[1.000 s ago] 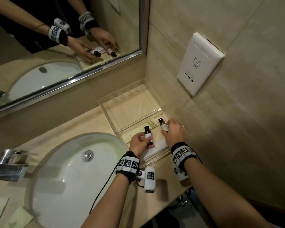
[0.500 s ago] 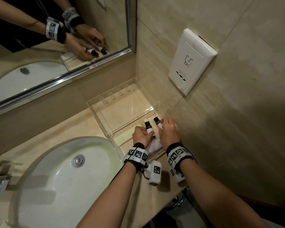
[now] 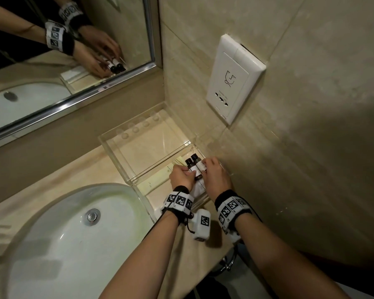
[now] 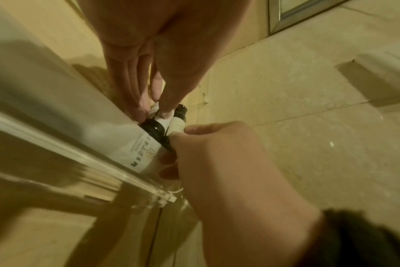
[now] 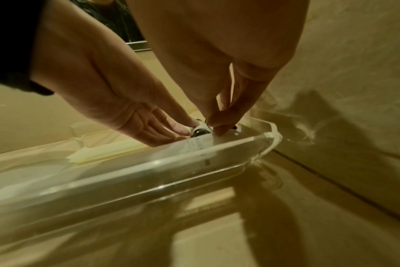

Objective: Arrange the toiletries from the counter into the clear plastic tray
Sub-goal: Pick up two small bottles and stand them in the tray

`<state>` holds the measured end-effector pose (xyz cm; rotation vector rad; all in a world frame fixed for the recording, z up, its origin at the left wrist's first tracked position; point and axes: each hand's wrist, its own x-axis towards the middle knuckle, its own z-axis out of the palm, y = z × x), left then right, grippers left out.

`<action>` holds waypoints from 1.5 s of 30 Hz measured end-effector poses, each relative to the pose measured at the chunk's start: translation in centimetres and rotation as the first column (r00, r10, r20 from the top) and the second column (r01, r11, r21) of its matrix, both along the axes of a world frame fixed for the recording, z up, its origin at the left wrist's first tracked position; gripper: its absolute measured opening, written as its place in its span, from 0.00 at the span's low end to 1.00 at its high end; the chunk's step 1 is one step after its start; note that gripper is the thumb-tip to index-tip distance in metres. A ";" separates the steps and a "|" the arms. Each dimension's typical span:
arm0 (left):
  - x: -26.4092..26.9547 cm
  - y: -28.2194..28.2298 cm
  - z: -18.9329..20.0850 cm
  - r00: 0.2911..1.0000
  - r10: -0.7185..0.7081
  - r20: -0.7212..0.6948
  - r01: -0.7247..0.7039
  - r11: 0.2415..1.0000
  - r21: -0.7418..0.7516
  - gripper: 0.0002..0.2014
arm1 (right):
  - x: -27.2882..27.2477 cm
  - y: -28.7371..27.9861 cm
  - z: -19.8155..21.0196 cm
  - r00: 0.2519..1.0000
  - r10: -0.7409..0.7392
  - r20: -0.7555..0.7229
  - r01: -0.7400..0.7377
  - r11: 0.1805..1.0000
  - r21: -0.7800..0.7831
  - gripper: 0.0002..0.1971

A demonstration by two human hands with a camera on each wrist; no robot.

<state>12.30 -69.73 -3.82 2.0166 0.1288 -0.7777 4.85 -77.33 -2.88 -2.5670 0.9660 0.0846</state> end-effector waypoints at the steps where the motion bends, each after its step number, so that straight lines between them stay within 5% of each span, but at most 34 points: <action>1: 0.0 -0.1 0.0 1.000 0.015 -0.009 -0.015 1.000 0.000 0.11 | 0.0 0.0 0.0 1.000 0.005 -0.002 -0.005 1.000 -0.007 0.21; 9: -0.5 -0.6 0.4 0.998 0.069 -0.005 -0.069 0.998 -0.002 0.19 | 0.0 0.0 -0.4 1.000 -0.003 -0.013 0.003 1.000 -0.016 0.19; 34: -0.1 -0.5 1.1 0.996 0.078 -0.037 -0.078 0.997 0.006 0.19 | 0.1 0.2 0.8 0.999 0.021 -0.030 -0.022 1.000 -0.008 0.19; 45: 0.1 1.7 1.9 0.998 0.057 0.019 -0.056 0.998 -0.029 0.13 | -0.6 0.9 2.5 0.989 0.010 0.145 -0.012 1.000 0.015 0.15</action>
